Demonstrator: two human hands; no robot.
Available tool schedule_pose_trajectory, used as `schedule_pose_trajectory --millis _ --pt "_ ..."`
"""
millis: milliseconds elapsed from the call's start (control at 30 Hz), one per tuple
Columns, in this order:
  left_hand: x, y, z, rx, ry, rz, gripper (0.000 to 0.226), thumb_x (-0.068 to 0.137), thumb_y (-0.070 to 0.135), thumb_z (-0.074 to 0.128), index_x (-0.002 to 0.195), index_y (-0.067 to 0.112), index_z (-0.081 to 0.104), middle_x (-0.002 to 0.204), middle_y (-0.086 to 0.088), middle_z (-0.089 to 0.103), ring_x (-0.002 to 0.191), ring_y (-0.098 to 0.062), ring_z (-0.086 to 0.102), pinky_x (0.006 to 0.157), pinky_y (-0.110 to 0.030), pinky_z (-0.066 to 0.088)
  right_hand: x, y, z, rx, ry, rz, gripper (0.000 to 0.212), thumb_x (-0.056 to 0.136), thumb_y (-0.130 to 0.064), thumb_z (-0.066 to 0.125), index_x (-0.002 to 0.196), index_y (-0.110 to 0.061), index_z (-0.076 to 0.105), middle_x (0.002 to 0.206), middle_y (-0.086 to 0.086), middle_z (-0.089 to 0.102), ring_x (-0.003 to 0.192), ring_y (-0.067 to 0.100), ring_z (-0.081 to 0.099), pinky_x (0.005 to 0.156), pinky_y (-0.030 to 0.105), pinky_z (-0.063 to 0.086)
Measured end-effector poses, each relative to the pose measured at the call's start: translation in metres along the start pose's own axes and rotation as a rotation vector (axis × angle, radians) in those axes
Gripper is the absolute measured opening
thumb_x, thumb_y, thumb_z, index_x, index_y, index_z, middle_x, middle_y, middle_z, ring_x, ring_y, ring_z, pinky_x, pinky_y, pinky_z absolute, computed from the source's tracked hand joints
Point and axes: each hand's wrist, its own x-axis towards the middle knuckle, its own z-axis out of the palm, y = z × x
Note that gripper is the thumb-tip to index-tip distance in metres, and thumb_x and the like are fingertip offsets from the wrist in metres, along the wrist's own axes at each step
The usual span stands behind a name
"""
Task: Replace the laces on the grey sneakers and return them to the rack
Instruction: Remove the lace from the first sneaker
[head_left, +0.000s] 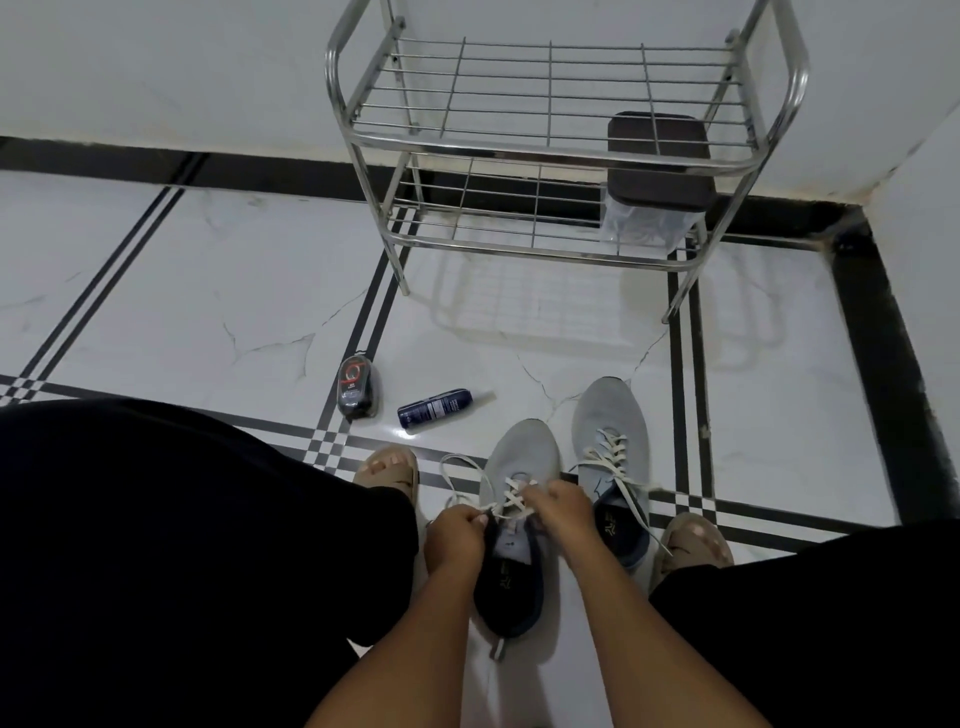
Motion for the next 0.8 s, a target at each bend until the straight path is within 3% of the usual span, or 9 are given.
schedule_pose_trajectory --millis 133,267,367,400,467,533,633,733,800 --pt "0.002 0.001 0.004 0.002 -0.033 0.011 0.020 0.095 0.028 0.054 0.100 0.019 0.072 0.105 -0.006 0.070 0.097 -0.024 0.063 0.082 -0.027 0.046 -0.010 -0.001 0.015 -0.493 -0.121 -0.221 0.013 0.082 -0.030 0.061 0.081 -0.026 0.073 0.093 -0.004 0.069 0.092 0.020 0.061 0.081 0.031 0.053" --pt "0.001 0.001 0.004 -0.005 -0.029 -0.001 0.021 0.095 0.027 0.054 0.102 0.018 0.071 0.105 -0.006 0.069 0.098 -0.024 0.062 0.078 -0.025 0.042 -0.004 0.001 0.022 -0.581 -0.067 -0.168 0.020 0.088 -0.029 0.054 0.092 -0.027 0.073 0.108 0.001 0.062 0.107 0.027 0.052 0.092 0.036 0.046" --pt "0.001 0.000 0.004 -0.015 -0.027 -0.013 0.020 0.095 0.027 0.054 0.103 0.018 0.071 0.105 -0.005 0.069 0.098 -0.024 0.062 0.076 -0.024 0.042 0.004 -0.018 0.001 0.111 0.033 0.258 0.028 0.097 -0.015 0.039 0.098 -0.005 0.065 0.082 0.012 0.059 0.087 0.025 0.059 0.082 0.037 0.051" --pt "0.002 0.000 0.005 -0.018 -0.026 -0.015 0.020 0.095 0.027 0.054 0.103 0.018 0.070 0.105 -0.005 0.069 0.098 -0.024 0.062 0.076 -0.024 0.041 0.001 -0.022 -0.011 0.535 0.114 0.363 0.026 0.097 -0.011 0.035 0.087 -0.005 0.058 0.072 0.010 0.056 0.072 0.022 0.059 0.071 0.033 0.050" --pt "0.002 0.001 0.005 -0.017 -0.025 -0.016 0.020 0.095 0.027 0.054 0.103 0.018 0.070 0.105 -0.006 0.069 0.098 -0.025 0.062 0.077 -0.025 0.043 -0.001 -0.022 -0.021 1.111 0.229 0.371 0.023 0.095 -0.011 0.037 0.074 -0.012 0.045 0.061 0.006 0.051 0.045 0.014 0.049 0.052 0.028 0.042" --pt "0.001 0.002 0.006 -0.015 -0.019 -0.020 0.020 0.095 0.026 0.055 0.103 0.017 0.071 0.106 -0.007 0.069 0.099 -0.026 0.062 0.083 -0.028 0.047 -0.005 -0.026 -0.017 0.667 0.229 0.217 0.014 0.092 -0.018 0.049 0.080 -0.011 0.049 0.067 0.006 0.053 0.048 0.018 0.051 0.051 0.031 0.047" --pt "0.000 0.002 0.006 -0.015 -0.017 -0.018 0.019 0.094 0.027 0.055 0.101 0.020 0.071 0.106 -0.006 0.069 0.098 -0.026 0.063 0.087 -0.032 0.050 -0.008 -0.016 0.007 -0.314 0.020 -0.128 0.030 0.087 -0.027 0.059 0.110 -0.014 0.045 0.098 0.006 0.060 0.086 0.028 0.061 0.069 0.033 0.046" --pt "-0.002 0.003 0.004 0.005 -0.020 -0.003 0.019 0.093 0.027 0.055 0.100 0.022 0.072 0.104 -0.004 0.069 0.097 -0.025 0.063 0.085 -0.030 0.050 -0.015 -0.003 0.024 -0.609 -0.056 -0.232 0.028 0.085 -0.026 0.062 0.113 -0.022 0.058 0.114 0.005 0.060 0.097 0.028 0.062 0.075 0.032 0.047" --pt "-0.003 0.003 0.004 0.019 -0.020 0.000 0.019 0.093 0.027 0.055 0.100 0.023 0.072 0.105 -0.005 0.069 0.097 -0.025 0.063 0.085 -0.030 0.050 -0.018 0.000 0.027 -0.597 -0.065 -0.168 0.021 0.082 -0.025 0.062 0.103 -0.026 0.069 0.114 0.004 0.061 0.099 0.029 0.064 0.079 0.032 0.050"
